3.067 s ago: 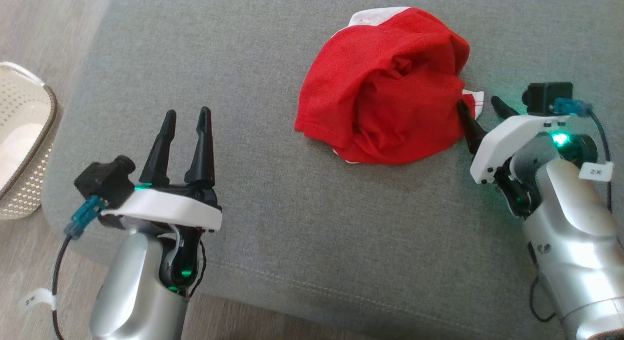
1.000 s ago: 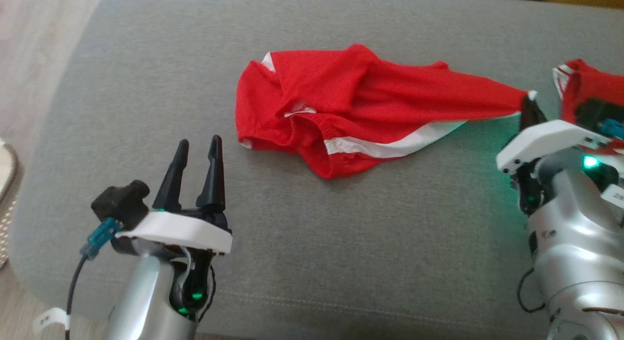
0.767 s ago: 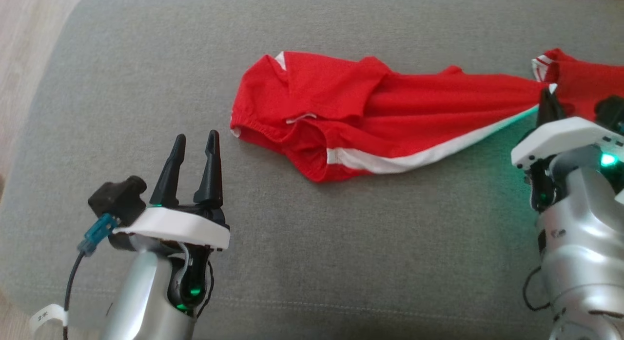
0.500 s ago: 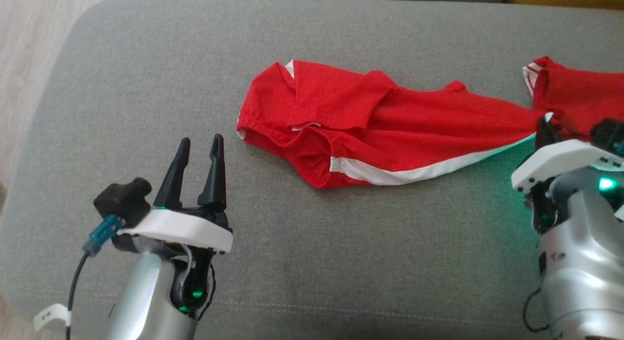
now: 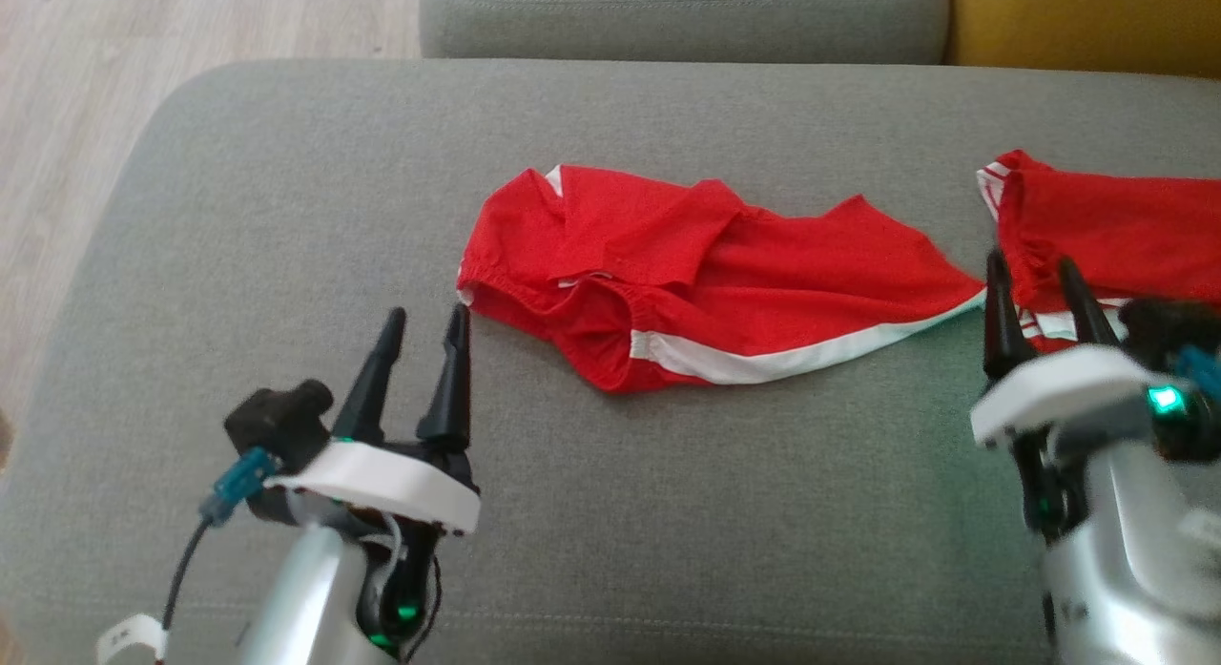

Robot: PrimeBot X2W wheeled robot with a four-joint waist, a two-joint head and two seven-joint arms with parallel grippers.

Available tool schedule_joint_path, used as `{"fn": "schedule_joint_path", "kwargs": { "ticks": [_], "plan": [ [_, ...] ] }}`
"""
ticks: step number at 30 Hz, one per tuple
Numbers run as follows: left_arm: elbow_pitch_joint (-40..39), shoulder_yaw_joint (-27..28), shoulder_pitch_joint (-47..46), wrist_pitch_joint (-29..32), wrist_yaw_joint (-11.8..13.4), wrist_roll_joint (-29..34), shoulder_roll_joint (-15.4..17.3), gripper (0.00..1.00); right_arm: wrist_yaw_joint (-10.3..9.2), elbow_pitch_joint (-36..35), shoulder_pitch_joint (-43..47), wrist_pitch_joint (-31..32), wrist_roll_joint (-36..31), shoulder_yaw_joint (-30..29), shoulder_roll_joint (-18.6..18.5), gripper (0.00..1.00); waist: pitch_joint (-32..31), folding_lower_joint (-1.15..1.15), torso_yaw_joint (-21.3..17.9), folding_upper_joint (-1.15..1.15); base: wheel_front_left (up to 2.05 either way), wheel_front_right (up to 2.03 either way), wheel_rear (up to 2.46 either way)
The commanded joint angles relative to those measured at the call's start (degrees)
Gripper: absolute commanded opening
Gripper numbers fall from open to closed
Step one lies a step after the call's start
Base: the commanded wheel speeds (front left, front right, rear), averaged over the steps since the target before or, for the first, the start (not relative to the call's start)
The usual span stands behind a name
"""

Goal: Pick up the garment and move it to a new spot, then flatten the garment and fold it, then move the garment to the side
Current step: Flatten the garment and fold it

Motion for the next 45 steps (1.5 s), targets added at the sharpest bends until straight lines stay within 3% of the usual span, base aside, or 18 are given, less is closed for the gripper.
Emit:
{"fn": "schedule_joint_path", "kwargs": {
  "ticks": [1, 7, 15, 22, 29, 45],
  "plan": [
    [-2.04, 1.15, -1.44, -0.29, 0.26, -0.16, 0.66, 1.00, 0.37, -3.69, 0.75, -1.07, 0.15, 1.69, -0.24, 1.00, -0.33, 0.00, -0.40, 0.00, 0.00, 0.00, 0.00],
    [-1.66, -2.20, -0.32, -0.29, 0.30, -1.16, 0.66, 1.00, 0.37, -12.68, 8.86, -3.44, -0.01, 2.80, -0.05, 1.00, -0.11, 0.00, -1.93, 0.00, 0.00, 0.00, 0.00],
    [1.04, -8.59, -1.67, -0.29, -0.86, -2.49, 0.66, 1.00, 0.37, -16.58, 10.44, -3.40, -0.90, 2.33, 0.31, 1.00, 1.10, 0.00, -4.54, 0.00, 0.00, 0.00, 0.00],
    [7.45, -14.44, -6.25, 0.17, -1.53, -3.70, 0.66, 1.00, 0.37, -17.31, 9.81, -3.29, -0.69, 2.56, 0.45, 1.00, 2.31, 0.00, -6.87, 0.00, 0.00, 0.00, 0.00],
    [14.70, -16.18, -11.98, 0.18, 0.91, -3.81, 0.66, 1.00, 0.37, -16.98, 8.98, -3.63, 0.35, 3.63, 0.48, 1.00, 3.46, 0.00, -8.84, 0.00, 0.00, 0.00, 0.00],
    [24.72, -20.71, -18.76, -0.18, 0.75, -5.31, 0.66, 1.00, 0.37, -15.57, 7.87, -4.56, 1.47, 4.50, 0.48, 1.00, 3.70, 0.00, -10.62, 0.00, 0.00, 0.00, 0.00]
  ]
}}
